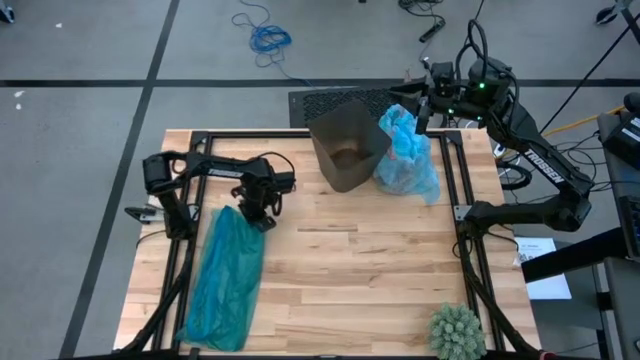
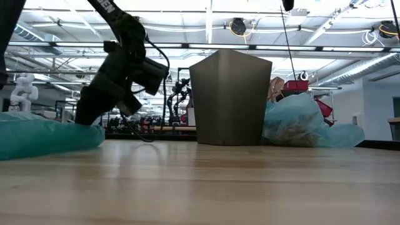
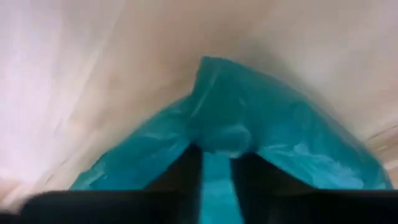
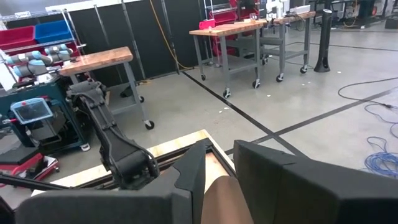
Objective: Place trash/remove bag and relplace
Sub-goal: Insert the dark blue trash bag into the trash bin
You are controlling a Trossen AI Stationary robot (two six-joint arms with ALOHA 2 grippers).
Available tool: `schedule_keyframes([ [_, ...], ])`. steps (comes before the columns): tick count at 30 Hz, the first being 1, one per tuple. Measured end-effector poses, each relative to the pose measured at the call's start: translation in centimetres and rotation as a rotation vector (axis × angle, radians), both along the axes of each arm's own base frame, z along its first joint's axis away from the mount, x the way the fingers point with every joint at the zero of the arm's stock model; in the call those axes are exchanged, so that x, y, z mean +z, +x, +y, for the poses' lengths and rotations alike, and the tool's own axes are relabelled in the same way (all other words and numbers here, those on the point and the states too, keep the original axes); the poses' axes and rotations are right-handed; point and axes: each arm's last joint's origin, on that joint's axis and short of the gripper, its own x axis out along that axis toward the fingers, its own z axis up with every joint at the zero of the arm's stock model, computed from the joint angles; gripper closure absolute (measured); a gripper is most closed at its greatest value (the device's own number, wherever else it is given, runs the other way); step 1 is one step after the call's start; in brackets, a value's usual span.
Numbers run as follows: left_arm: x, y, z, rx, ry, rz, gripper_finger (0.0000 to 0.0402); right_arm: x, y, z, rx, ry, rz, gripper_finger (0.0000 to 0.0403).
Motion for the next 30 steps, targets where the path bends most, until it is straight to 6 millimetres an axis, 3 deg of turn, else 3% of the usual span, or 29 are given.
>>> schedule_keyframes([
  [2, -0.2, 0.3, 0.0, 0.012, -0.026, -0.032, 0.0382, 0.0, 0.0, 0.0, 0.0, 0.0, 0.0, 0.0325],
  [8, 1.3, 1.3, 0.3, 0.004, -0.037, -0.111, 0.0399, 0.0, 0.0, 0.0, 0.0, 0.0, 0.0, 0.0325],
  [14, 6.7, 2.6, 0.9, 0.062, 0.023, -0.176, 0.04, 0.0, 0.0, 0.0, 0.0, -0.005, 0.001, 0.0325],
  [17, 9.9, 1.6, 0.4, 0.181, 0.028, -0.086, 0.0401, 0.0, 0.0, 0.0, 0.001, -0.006, 0.002, 0.0325],
  [20, 11.5, 0.1, -0.8, 0.313, 0.035, 0.047, 0.0401, 0.0, 0.0, 0.0, 0.0, -0.003, 0.001, 0.0325],
  [24, 11.3, -1.2, -2.1, 0.365, 0.071, 0.103, 0.04, 0.0, 0.0, 0.0, 0.001, -0.007, 0.002, 0.0325],
  [30, 8.0, -2.3, -2.7, 0.41, 0.121, 0.191, 0.035, 0.0, 0.0, 0.0, 0.018, -0.034, 0.01, 0.0325],
])
